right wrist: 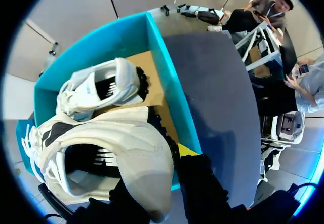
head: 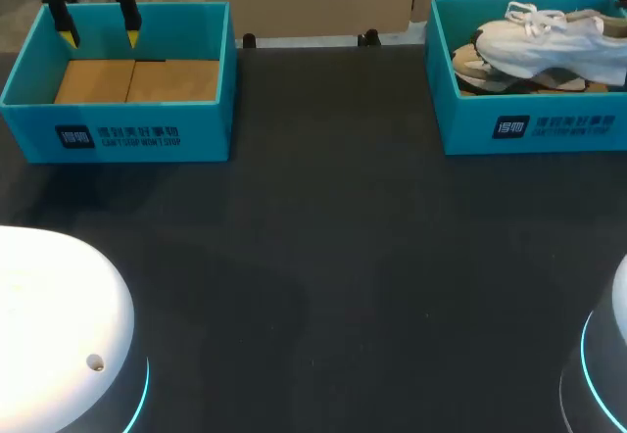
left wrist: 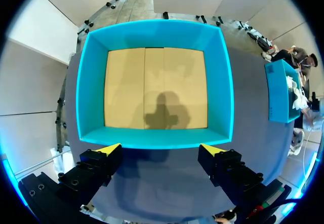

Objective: Take the shoe out of the shoebox, open the shoe tongue, remove and reinsert the insole, then place the shoe into the shoebox

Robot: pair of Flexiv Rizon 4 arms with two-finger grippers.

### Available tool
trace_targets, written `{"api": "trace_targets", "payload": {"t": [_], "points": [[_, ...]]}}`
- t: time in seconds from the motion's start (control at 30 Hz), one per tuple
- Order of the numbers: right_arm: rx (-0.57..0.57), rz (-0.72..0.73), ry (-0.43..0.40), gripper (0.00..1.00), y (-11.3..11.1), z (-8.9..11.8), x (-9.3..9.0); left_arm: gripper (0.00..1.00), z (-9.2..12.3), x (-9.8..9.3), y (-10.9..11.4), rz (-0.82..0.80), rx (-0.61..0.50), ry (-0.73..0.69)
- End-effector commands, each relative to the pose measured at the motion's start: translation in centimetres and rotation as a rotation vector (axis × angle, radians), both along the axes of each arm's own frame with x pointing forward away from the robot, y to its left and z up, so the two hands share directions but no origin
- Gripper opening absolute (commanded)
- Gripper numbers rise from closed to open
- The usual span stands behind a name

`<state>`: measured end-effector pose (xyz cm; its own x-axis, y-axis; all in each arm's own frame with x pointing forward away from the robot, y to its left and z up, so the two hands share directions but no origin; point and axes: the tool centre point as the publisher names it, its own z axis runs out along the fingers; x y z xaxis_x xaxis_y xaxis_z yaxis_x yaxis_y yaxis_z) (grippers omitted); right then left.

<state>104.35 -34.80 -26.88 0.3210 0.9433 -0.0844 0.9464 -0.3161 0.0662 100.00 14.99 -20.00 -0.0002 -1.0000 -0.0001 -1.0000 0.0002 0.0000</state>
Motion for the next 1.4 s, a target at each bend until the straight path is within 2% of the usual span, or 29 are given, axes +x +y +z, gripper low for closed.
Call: {"api": "trace_targets", "payload": {"t": [0.03, 0.4, 0.6, 0.73, 0.93, 1.17, 1.4], "points": [[-0.033, -0.008, -0.004, 0.00, 0.9, 3.3, -1.1, 1.00, 0.0, 0.0, 0.0, 0.000, 0.000, 0.000], [-0.067, -0.040, -0.008, 0.00, 2.6, 9.4, -3.0, 1.00, 0.0, 0.0, 0.0, 0.000, 0.000, 0.000], [-0.090, -0.056, -0.005, 0.00, 4.2, 12.2, -4.7, 1.00, 0.0, 0.0, 0.0, 0.000, 0.000, 0.000], [-0.099, -0.057, -0.031, 0.00, 6.0, 13.7, -6.7, 1.00, 0.0, 0.0, 0.0, 0.000, 0.000, 0.000], [-0.106, -0.028, -0.045, 0.00, 10.2, 14.8, -10.3, 1.00, 0.0, 0.0, 0.0, 0.000, 0.000, 0.000], [-0.120, -0.004, -0.039, 0.00, 15.3, 14.6, -14.6, 1.00, 0.0, 0.0, 0.0, 0.000, 0.000, 0.000], [-0.083, -0.029, -0.039, 0.00, 18.9, 14.6, -17.6, 1.00, 0.0, 0.0, 0.0, 0.000, 0.000, 0.000]]}}
